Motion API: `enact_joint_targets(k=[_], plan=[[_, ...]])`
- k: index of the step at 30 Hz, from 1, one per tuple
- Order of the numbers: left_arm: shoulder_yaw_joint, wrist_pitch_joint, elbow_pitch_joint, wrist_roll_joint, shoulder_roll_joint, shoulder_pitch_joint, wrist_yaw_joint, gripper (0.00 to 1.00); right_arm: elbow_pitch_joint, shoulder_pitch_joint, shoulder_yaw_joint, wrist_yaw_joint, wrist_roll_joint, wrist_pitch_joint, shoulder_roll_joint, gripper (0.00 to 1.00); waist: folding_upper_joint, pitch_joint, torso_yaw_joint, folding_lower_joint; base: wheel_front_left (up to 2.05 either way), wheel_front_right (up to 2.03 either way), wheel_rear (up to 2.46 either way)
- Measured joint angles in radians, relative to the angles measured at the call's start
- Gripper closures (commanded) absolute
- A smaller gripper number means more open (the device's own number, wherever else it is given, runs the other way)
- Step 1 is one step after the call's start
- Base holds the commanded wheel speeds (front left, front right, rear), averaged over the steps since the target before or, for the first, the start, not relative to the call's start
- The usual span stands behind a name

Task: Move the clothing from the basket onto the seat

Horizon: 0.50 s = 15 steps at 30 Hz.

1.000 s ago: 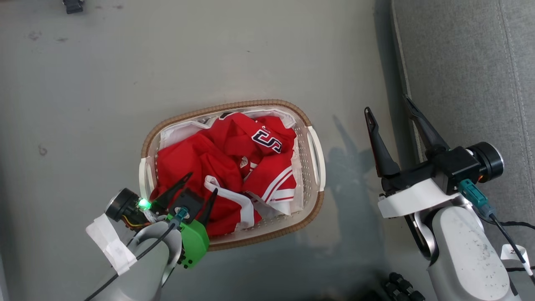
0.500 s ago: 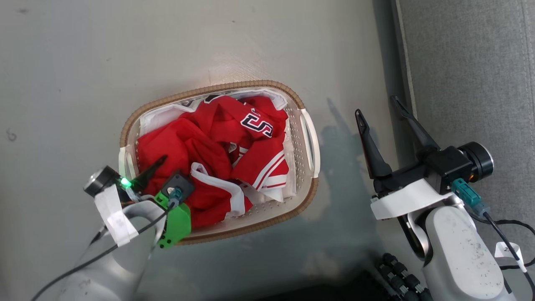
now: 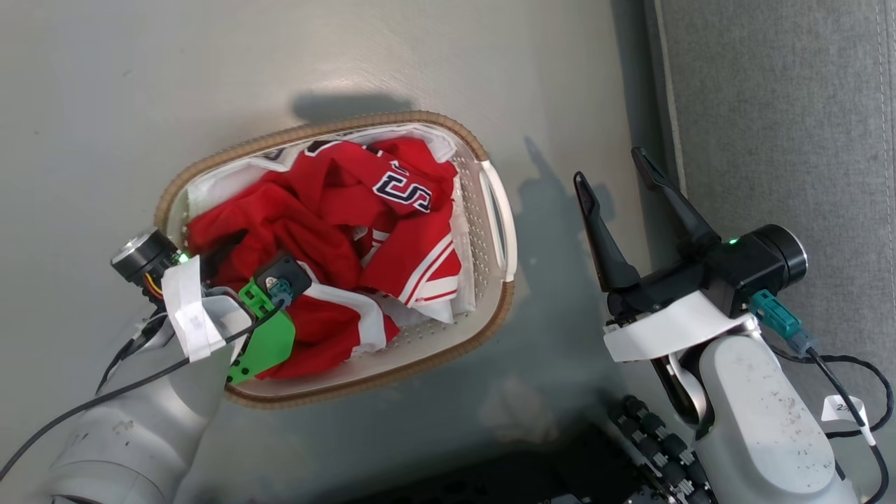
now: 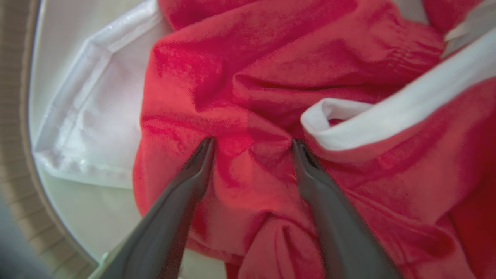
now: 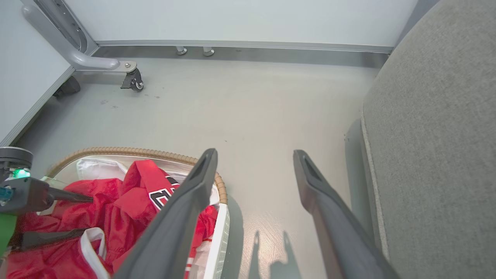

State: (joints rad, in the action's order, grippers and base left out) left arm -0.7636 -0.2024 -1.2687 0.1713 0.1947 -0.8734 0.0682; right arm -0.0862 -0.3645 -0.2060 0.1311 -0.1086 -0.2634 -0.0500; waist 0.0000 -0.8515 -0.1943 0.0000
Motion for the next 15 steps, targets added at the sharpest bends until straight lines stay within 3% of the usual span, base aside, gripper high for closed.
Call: enact_joint_targets(k=[15], plan=[[-0.089,0.093,-0.013,0.036,0.055,-0.052,0.046,0.00,0.039,-0.020,-0.046,0.000,-0.079,0.000,0.000,0.00,0.0000,-0.095,-0.079,-0.0001,0.00,0.00,0.00]])
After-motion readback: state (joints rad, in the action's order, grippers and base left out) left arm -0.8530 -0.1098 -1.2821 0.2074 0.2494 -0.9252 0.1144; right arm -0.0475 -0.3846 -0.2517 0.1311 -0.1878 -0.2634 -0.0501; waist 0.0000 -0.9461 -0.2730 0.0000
